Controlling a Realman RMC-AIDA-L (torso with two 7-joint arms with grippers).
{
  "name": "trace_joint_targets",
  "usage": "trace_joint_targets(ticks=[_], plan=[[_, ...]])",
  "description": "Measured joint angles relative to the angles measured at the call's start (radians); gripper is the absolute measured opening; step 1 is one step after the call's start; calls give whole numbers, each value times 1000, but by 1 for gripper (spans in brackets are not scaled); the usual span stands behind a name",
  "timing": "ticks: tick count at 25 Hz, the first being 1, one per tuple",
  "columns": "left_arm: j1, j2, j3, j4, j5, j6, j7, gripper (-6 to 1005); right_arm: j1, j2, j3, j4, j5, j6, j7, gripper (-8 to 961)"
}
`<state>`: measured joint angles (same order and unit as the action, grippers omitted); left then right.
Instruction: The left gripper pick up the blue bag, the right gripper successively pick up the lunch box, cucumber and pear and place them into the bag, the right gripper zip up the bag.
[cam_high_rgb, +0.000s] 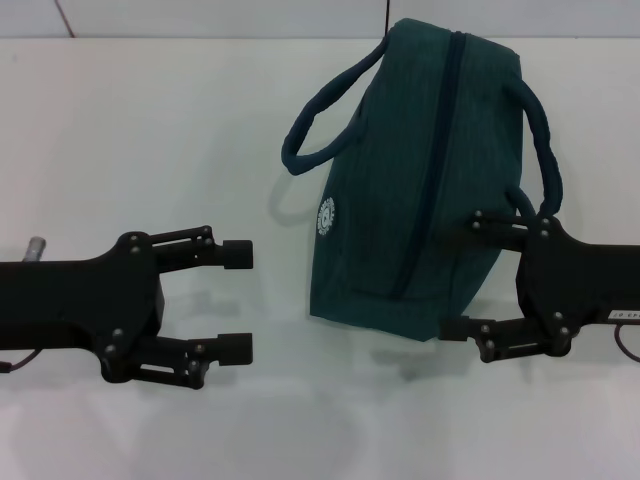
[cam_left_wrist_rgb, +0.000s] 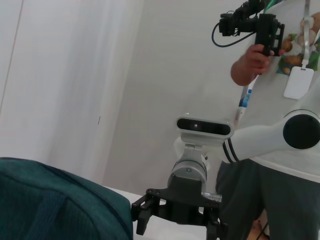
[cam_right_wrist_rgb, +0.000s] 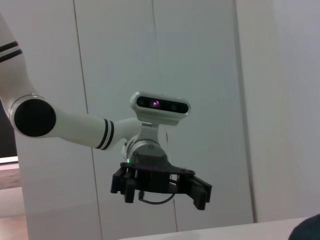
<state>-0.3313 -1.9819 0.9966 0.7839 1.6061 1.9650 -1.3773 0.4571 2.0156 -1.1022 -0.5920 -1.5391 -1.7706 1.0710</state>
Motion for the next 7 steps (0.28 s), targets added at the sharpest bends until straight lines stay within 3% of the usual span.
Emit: trace_joint_targets(ticks=[7], plan=[[-4, 0, -2, 0, -2, 0, -14, 893, -7, 1, -4, 0, 1, -10, -3, 861]])
